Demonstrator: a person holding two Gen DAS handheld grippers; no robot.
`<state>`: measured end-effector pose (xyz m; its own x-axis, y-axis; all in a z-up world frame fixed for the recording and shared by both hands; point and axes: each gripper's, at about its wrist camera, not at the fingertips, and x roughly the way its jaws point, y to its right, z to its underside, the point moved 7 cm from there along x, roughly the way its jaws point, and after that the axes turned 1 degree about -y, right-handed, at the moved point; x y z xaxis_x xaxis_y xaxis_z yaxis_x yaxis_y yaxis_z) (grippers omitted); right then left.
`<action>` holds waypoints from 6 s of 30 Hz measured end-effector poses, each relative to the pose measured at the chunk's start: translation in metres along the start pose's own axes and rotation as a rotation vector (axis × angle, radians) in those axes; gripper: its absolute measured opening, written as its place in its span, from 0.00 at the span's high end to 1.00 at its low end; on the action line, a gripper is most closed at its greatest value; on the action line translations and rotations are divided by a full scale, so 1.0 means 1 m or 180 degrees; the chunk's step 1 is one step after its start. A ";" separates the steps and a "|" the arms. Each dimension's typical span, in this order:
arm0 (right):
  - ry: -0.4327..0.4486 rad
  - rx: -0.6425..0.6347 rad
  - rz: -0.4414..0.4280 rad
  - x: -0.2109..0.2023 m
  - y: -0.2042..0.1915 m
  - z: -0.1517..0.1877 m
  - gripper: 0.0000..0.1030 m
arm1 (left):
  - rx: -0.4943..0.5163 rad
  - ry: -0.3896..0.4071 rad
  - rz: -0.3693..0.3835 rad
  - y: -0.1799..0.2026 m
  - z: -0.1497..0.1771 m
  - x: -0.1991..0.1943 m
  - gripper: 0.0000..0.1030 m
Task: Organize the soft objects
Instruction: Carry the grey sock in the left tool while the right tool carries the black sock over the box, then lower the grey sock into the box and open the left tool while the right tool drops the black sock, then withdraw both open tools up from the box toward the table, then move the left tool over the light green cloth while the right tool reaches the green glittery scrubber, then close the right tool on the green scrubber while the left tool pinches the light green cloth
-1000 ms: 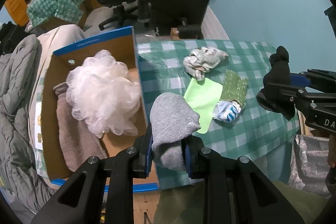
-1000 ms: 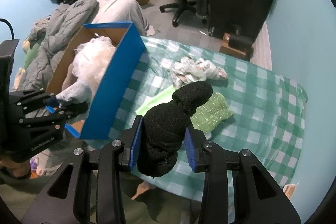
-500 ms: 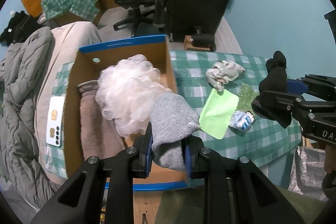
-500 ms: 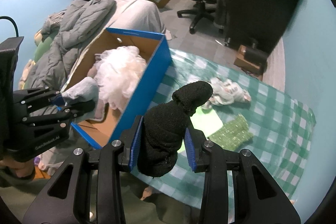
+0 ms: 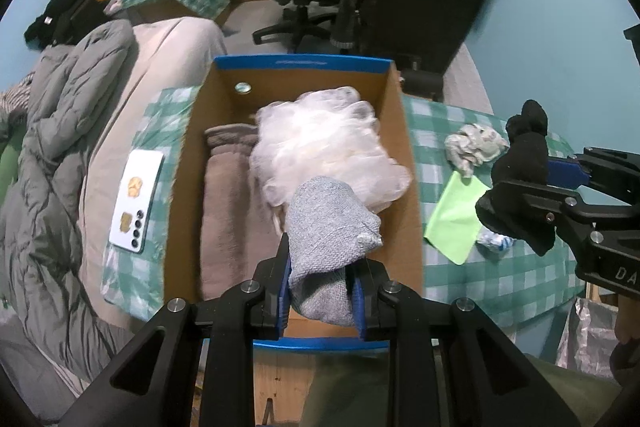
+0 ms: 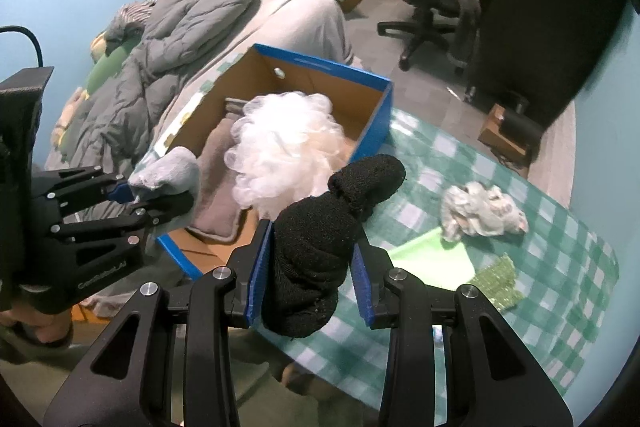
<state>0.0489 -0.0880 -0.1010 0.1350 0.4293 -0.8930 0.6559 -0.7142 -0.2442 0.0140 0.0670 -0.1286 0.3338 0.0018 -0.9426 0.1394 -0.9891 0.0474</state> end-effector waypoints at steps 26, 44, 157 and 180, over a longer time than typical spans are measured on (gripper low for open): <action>-0.0480 -0.0162 -0.0301 0.083 -0.064 0.006 0.59 | -0.0168 -0.0304 -0.0177 -0.055 0.024 0.051 0.70; -0.0280 0.0213 -0.0153 0.058 -0.034 -0.001 0.37 | -0.0205 -0.0183 -0.0157 -0.057 0.019 0.032 0.40; -0.0515 0.1688 0.0676 0.046 0.283 0.168 0.88 | 0.0997 -0.0830 0.0220 0.196 0.007 0.163 0.22; -0.0627 0.1784 0.0652 0.055 0.305 0.187 0.34 | 0.1124 -0.0861 -0.0035 0.215 0.012 0.197 0.10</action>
<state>0.1175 -0.3854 -0.2952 0.0423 0.1814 -0.9825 0.1351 -0.9754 -0.1743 0.0983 -0.1469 -0.3081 0.0716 0.0205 -0.9972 -0.2011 -0.9790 -0.0346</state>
